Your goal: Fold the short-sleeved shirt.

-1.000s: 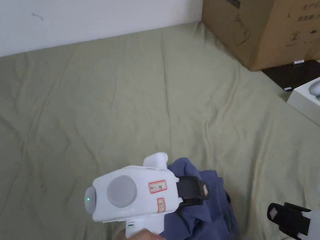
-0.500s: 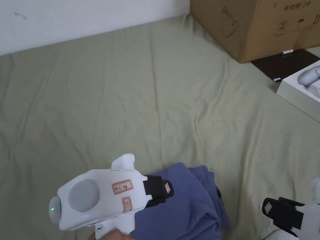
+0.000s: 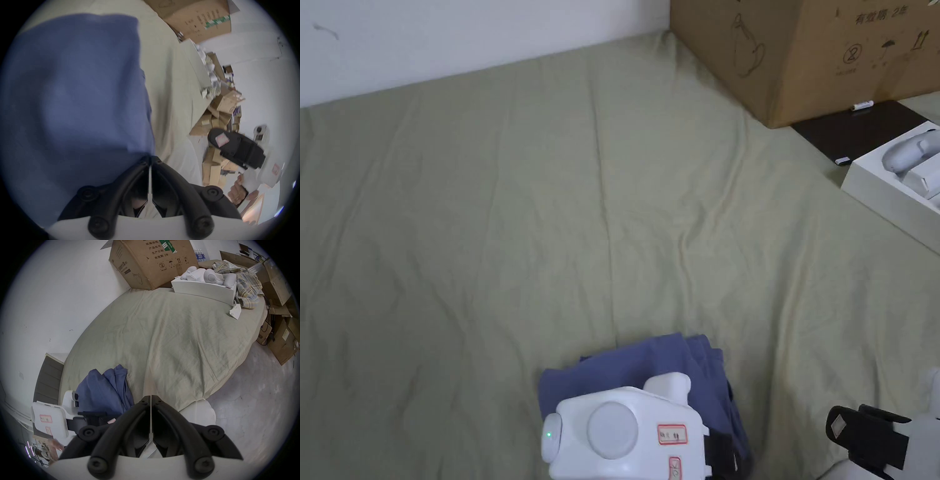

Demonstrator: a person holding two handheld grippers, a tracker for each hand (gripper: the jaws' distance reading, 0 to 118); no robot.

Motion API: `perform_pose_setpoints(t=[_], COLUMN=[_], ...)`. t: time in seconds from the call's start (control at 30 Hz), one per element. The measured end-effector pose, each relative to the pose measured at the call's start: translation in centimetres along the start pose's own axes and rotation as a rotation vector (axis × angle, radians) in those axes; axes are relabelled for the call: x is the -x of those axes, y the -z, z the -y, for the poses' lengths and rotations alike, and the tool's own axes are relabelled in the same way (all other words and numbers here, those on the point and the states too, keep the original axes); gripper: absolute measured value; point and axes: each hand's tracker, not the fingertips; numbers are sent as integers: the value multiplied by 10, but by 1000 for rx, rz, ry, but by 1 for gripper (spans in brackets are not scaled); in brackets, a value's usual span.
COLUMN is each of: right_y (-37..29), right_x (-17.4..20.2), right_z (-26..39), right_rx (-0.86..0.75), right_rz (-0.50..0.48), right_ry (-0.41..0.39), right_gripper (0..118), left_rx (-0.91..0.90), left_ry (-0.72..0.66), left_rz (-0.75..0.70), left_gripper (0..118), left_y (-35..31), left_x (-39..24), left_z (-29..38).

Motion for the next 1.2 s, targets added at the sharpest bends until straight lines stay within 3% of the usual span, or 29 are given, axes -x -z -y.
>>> perform_pose_setpoints(t=[0.13, 0.23, 0.4, 0.43, 0.53, 0.57, 0.63, 0.77, 0.8, 0.97, 1.03, 1.13, 1.2], right_y=[-2, 0, 16, 22, 45, 53, 73, 109, 113, 113, 113, 114, 116], right_x=[8, 21, 71, 84, 124, 135, 151, 153, 148, 122, 115, 117, 119], right_z=[-2, -5, -14, -14, -8, -5, 0, 5, 4, -4, -5, -4, -2], right_rx=[0, 2, 37, 45, 106, 121, 142, 184, 199, 211, 217, 219, 217], right_rz=[-9, -24, -86, -105, -136, -140, -123, 28, 25, -1, 1, 0, 14], right_ry=[-22, -67, -293, -345, -506, -559, -615, -632, -635, -503, -487, -502, -515], right_gripper=[1, 1, 1, 1, 1, 1, 1, 1, 1, 1, 1, 1, 1], left_rx=[-1, -100, -316, -355, -417, -436, -491, -513, -513, -381, -400, -336, -308], left_ry=[-13, 9, -72, -111, -211, -245, -307, -431, -439, -518, -494, -487, -463], left_rz=[50, 90, 143, 144, 124, 114, 102, 94, 106, 270, 351, 444, 359], left_gripper=[3, 3, 6, 20, 91, 97, 98, 99, 99, 99, 98, 81, 76], left_y=[-12, -50, -133, -148, -173, -178, -182, -170, -165, -118, -106, -84, -65], left_x=[-1, 1, 40, 53, 95, 106, 127, 160, 166, 184, 180, 172, 166], left_z=[7, 9, 25, 31, 47, 52, 60, 68, 68, 57, 51, 38, 30])
